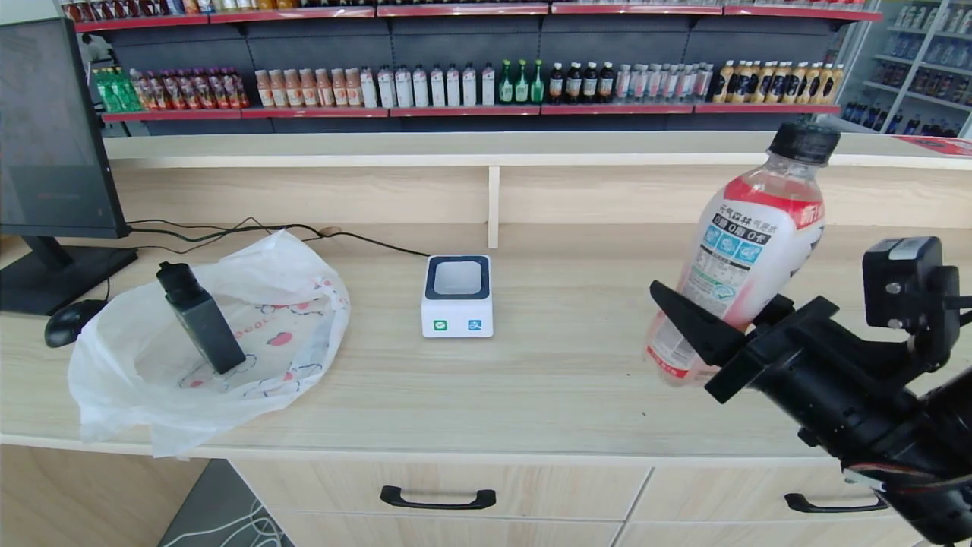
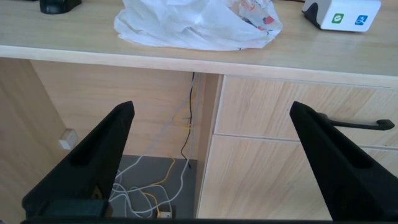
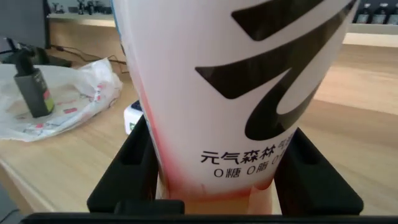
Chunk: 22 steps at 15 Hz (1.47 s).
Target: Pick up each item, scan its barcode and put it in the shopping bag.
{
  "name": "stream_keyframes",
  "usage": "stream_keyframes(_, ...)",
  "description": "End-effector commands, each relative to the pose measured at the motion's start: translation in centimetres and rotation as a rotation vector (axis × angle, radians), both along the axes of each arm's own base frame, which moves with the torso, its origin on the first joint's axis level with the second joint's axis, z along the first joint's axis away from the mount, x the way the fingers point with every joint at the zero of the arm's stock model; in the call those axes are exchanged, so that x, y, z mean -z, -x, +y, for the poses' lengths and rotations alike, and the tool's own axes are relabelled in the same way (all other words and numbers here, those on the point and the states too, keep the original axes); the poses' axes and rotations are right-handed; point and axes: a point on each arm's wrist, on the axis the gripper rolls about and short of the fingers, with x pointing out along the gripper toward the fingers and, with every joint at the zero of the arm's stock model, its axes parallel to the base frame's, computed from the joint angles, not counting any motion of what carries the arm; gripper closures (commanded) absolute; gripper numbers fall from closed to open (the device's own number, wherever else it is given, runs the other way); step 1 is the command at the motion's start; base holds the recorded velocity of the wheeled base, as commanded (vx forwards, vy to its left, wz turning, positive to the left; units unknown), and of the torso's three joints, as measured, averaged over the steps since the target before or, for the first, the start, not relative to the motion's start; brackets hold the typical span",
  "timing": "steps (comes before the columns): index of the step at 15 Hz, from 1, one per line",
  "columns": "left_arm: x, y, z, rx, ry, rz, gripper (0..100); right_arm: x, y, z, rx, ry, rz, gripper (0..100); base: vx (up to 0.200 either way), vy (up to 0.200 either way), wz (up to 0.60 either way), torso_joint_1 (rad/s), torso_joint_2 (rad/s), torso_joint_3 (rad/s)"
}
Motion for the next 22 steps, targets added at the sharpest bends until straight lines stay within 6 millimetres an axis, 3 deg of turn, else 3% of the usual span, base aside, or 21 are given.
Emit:
stream_keyframes(1,0.0,0.0,0.0,0.000,-0.001,0.000,0,-1.5,-2.3,-2.0,0.160,-0.006,-0.070,100,0.000,0.000,0.00,0.000,0.00,0.000)
stream_keyframes(4,0.0,0.0,0.0,-0.001,0.000,0.000,0,-1.4,-3.9,-2.8,0.225,-0.015,-0.065,100,0.000,0.000,0.00,0.000,0.00,0.000)
stream_keyframes(7,0.0,0.0,0.0,-0.001,0.002,0.000,0,-3.5,-7.0,-3.9,0.310,-0.046,-0.154,100,0.000,0.000,0.00,0.000,0.00,0.000)
stream_keyframes(9,0.0,0.0,0.0,-0.001,0.003,0.000,0,-2.3,-8.6,-6.5,0.426,-0.024,-0.119,100,0.000,0.000,0.00,0.000,0.00,0.000)
stream_keyframes(18,0.0,0.0,0.0,-0.001,0.003,0.000,0,-0.6,-9.3,-6.2,0.400,-0.036,-0.048,100,-0.022,0.000,0.00,0.001,0.00,0.000)
stream_keyframes(22,0.0,0.0,0.0,-0.001,0.003,-0.005,0,-0.7,-8.0,-6.4,0.391,-0.049,-0.036,100,-0.100,0.000,0.00,0.006,0.00,0.000)
